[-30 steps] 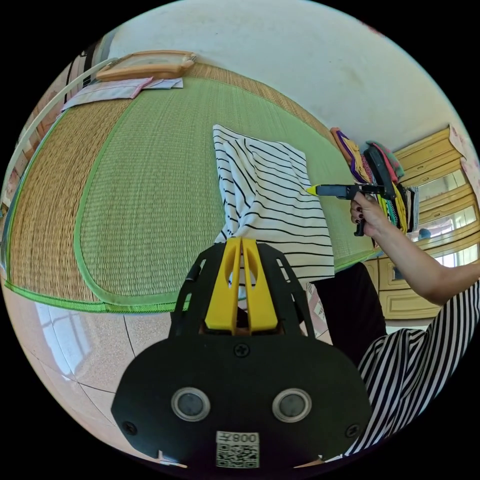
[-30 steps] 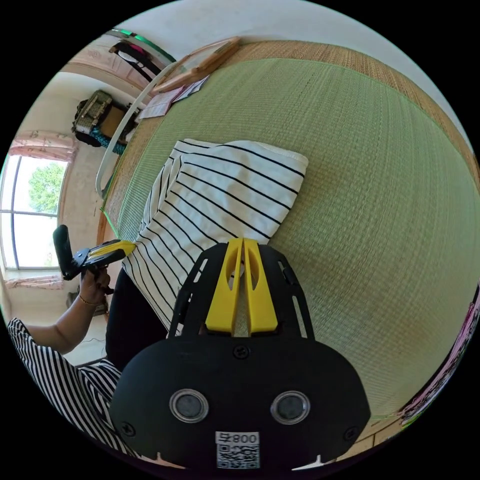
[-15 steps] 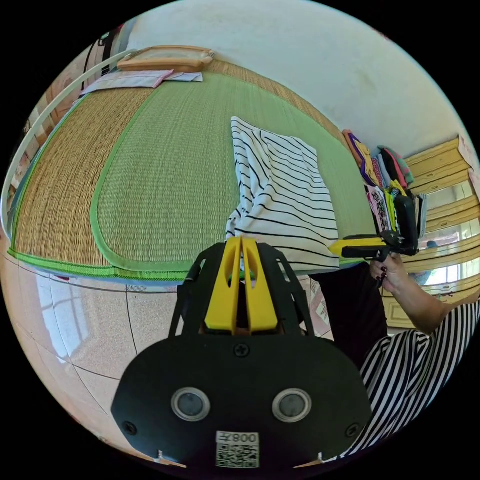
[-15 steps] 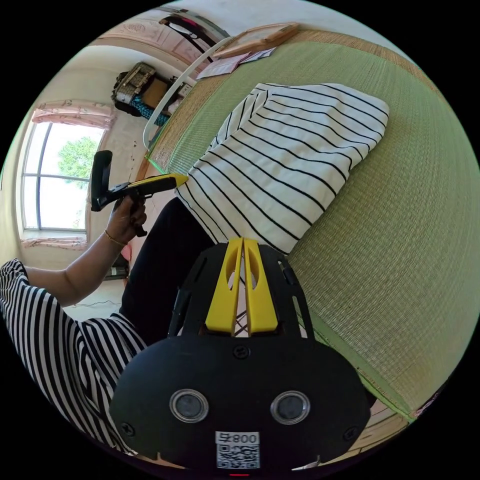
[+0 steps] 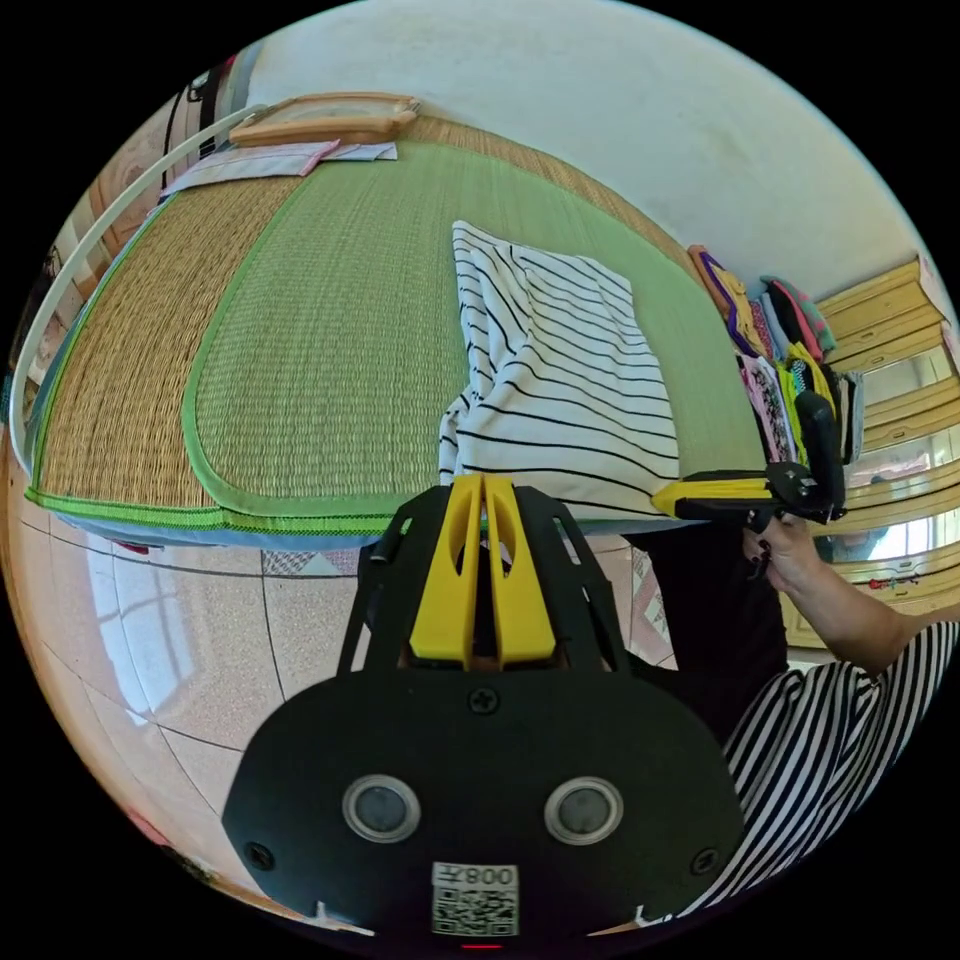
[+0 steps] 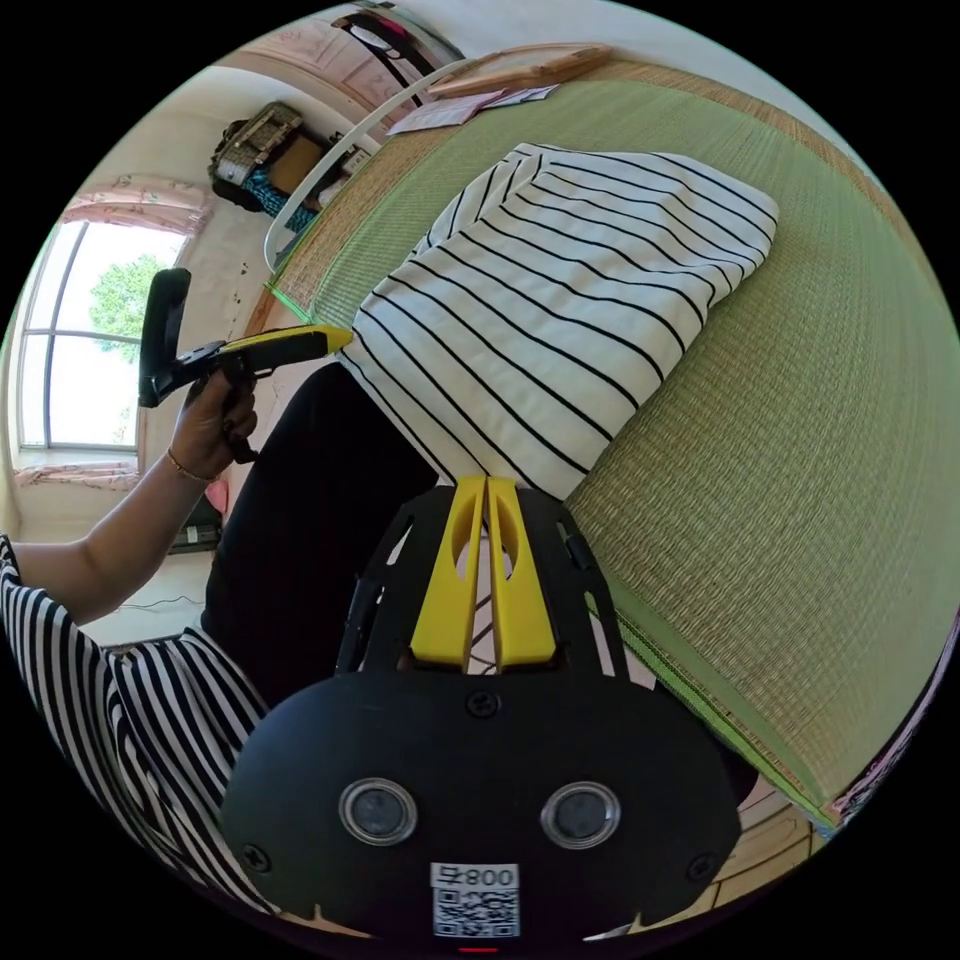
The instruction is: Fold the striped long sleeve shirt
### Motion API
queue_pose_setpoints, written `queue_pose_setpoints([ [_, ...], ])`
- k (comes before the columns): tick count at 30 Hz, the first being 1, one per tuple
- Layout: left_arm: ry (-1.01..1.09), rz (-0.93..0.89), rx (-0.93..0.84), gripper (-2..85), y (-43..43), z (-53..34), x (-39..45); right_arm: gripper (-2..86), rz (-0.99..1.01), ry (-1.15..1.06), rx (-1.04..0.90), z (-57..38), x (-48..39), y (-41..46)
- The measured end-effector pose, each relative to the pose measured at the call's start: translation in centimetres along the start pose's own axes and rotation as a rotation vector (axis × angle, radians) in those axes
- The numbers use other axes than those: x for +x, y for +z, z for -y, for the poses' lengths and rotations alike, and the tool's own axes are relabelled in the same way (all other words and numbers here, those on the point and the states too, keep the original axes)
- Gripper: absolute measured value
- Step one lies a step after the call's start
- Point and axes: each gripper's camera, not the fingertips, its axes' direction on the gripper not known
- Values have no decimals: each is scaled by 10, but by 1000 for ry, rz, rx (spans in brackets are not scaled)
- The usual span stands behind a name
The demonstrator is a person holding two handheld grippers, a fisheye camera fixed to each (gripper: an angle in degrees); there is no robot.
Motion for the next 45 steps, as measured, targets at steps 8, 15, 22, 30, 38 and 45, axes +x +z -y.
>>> queue_pose_setpoints([
  [8,60,19,-4,1,1,-12,22,2,-106,-66,12,2,-23,24],
  [15,63,27,-13,1,1,-19,32,2,-162,-84,63,-4,-31,45],
  [22,-48,-182,62,1,-18,-36,26,2,-48,-3,59,-3,-9,55],
  [30,33,-361,32,4,-6,-60,71,3,194,106,109,-25,35,73],
  [38,-56,-611,-165,38,64,-49,100,12,397,249,201,-64,93,86],
  [45,-173,-652,-250,77,100,-39,106,59,531,347,261,-88,136,105],
])
